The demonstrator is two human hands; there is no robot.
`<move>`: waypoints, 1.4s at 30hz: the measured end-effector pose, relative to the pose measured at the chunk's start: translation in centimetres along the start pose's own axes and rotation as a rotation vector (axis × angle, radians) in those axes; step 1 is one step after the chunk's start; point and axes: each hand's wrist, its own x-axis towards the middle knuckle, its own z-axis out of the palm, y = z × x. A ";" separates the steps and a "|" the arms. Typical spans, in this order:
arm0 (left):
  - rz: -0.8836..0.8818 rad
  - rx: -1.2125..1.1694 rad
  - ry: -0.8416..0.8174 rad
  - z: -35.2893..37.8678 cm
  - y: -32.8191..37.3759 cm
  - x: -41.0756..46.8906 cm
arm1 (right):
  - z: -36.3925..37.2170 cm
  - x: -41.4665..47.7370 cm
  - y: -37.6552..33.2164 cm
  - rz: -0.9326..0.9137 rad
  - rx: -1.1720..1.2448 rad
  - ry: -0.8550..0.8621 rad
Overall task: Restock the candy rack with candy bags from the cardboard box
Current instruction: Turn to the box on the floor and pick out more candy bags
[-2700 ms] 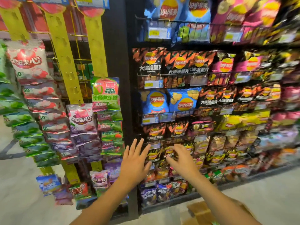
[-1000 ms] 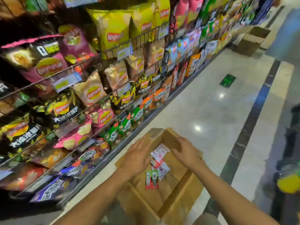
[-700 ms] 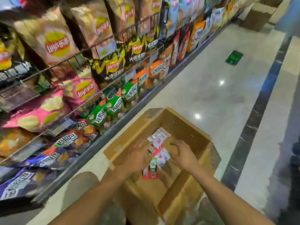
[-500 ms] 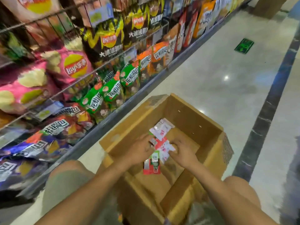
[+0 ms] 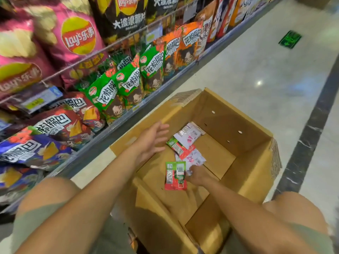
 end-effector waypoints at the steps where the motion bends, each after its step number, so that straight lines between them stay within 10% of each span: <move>1: 0.004 -0.042 -0.005 -0.1 0.3 0.1 | 0.2 0.4 0.0 0.026 0.008 -0.016; 26: -0.053 -0.128 0.037 -0.2 1.5 1.4 | 4.0 7.3 0.8 0.115 0.410 0.170; 33: -0.123 -0.014 0.023 0.7 0.6 3.1 | -7.5 1.0 -1.9 -0.268 0.212 0.381; 42: -0.425 -0.515 -0.330 0.9 0.0 3.2 | -14.8 -8.0 -5.2 -0.923 0.131 0.710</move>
